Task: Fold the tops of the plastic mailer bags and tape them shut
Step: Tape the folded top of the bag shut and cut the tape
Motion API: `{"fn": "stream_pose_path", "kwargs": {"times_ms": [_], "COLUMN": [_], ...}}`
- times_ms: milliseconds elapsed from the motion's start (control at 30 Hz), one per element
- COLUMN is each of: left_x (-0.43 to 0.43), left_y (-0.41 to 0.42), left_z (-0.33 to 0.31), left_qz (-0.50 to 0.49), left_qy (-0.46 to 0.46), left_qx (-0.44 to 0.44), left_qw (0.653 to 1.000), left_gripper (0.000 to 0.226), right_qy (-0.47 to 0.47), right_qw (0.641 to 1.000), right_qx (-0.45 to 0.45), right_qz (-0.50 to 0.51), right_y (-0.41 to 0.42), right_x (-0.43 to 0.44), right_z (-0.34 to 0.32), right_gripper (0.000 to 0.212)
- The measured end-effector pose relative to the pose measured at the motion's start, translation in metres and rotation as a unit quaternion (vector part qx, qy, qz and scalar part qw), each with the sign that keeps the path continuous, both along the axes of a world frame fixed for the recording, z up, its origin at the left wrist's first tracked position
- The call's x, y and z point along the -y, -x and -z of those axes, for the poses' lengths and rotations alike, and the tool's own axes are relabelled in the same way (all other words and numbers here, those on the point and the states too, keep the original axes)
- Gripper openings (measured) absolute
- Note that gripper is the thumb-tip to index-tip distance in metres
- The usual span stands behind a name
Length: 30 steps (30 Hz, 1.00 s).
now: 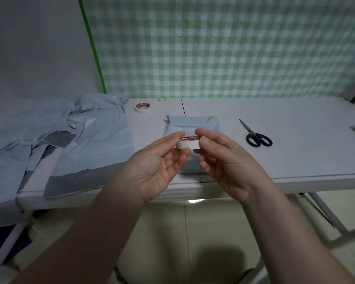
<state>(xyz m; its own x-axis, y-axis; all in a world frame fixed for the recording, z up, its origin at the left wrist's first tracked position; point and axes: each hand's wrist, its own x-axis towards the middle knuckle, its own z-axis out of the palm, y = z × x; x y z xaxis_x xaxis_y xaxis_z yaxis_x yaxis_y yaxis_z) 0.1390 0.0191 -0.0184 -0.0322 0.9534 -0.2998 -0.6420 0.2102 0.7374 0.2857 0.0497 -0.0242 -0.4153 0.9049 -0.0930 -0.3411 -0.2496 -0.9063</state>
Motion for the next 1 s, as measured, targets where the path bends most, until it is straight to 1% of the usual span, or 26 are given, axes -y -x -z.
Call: {"fn": "stream_pose_path", "kwargs": {"times_ms": [67, 167, 200, 267, 300, 333, 400, 467, 567, 633, 733, 833, 933, 1000], "left_x": [0.0, 0.001, 0.002, 0.004, 0.004, 0.004, 0.004, 0.006, 0.008, 0.008, 0.011, 0.015, 0.018, 0.02], "left_y": [-0.001, -0.004, -0.005, -0.007, -0.007, -0.007, -0.005, -0.005, -0.004, -0.005, -0.009, -0.013, -0.015, -0.017], "left_z": [0.001, 0.003, 0.003, 0.005, 0.007, 0.009, 0.013, 0.013, 0.015, 0.019, 0.021, 0.021, 0.022, 0.022], "left_qz": [-0.007, -0.013, -0.012, 0.003, 0.017, 0.034, 0.072, 0.101, 0.091, 0.049, -0.011, -0.047, -0.065, -0.078], "left_qy": [0.005, 0.004, 0.004, 0.005, 0.003, 0.0, -0.024, -0.071, -0.116, -0.126, -0.126, -0.151, -0.173, -0.185], "left_qx": [-0.006, -0.014, -0.015, -0.031, -0.058, -0.102, -0.216, -0.288, -0.309, -0.352, -0.405, -0.433, -0.466, -0.47], "left_qw": [1.0, 1.0, 1.0, 0.999, 0.998, 0.994, 0.974, 0.95, 0.94, 0.926, 0.906, 0.887, 0.865, 0.86], "left_gripper": [0.012, 0.01, 0.009, 0.011, 0.013, 0.014, 0.019, 0.021, 0.016, 0.021, 0.013, 0.007, 0.009, 0.017], "right_qy": [-0.04, -0.139, -0.164, -0.184, -0.183, -0.179, -0.154, -0.125, -0.12, -0.166, -0.248, -0.309, -0.361, -0.383], "right_qw": [0.997, 0.976, 0.968, 0.963, 0.963, 0.964, 0.971, 0.979, 0.98, 0.96, 0.909, 0.873, 0.84, 0.825], "right_qx": [0.056, 0.167, 0.186, 0.196, 0.197, 0.195, 0.179, 0.155, 0.138, 0.171, 0.246, 0.279, 0.295, 0.296], "right_qz": [0.015, 0.03, 0.029, 0.023, 0.022, 0.022, 0.027, 0.031, 0.072, 0.146, 0.228, 0.256, 0.277, 0.293], "right_y": [-0.002, -0.005, -0.006, -0.005, -0.005, -0.004, -0.004, -0.004, -0.002, -0.001, 0.002, 0.006, 0.008, 0.008], "right_x": [0.002, 0.004, 0.005, 0.006, 0.007, 0.008, 0.008, 0.008, 0.009, 0.01, 0.014, 0.02, 0.022, 0.023], "right_z": [0.003, 0.007, 0.007, 0.007, 0.006, 0.006, 0.006, 0.007, 0.009, 0.011, 0.014, 0.017, 0.022, 0.024], "right_gripper": [0.026, 0.005, 0.007, 0.012, 0.014, 0.016, 0.021, 0.022, 0.015, 0.003, 0.009, 0.016, 0.012, 0.01]}}
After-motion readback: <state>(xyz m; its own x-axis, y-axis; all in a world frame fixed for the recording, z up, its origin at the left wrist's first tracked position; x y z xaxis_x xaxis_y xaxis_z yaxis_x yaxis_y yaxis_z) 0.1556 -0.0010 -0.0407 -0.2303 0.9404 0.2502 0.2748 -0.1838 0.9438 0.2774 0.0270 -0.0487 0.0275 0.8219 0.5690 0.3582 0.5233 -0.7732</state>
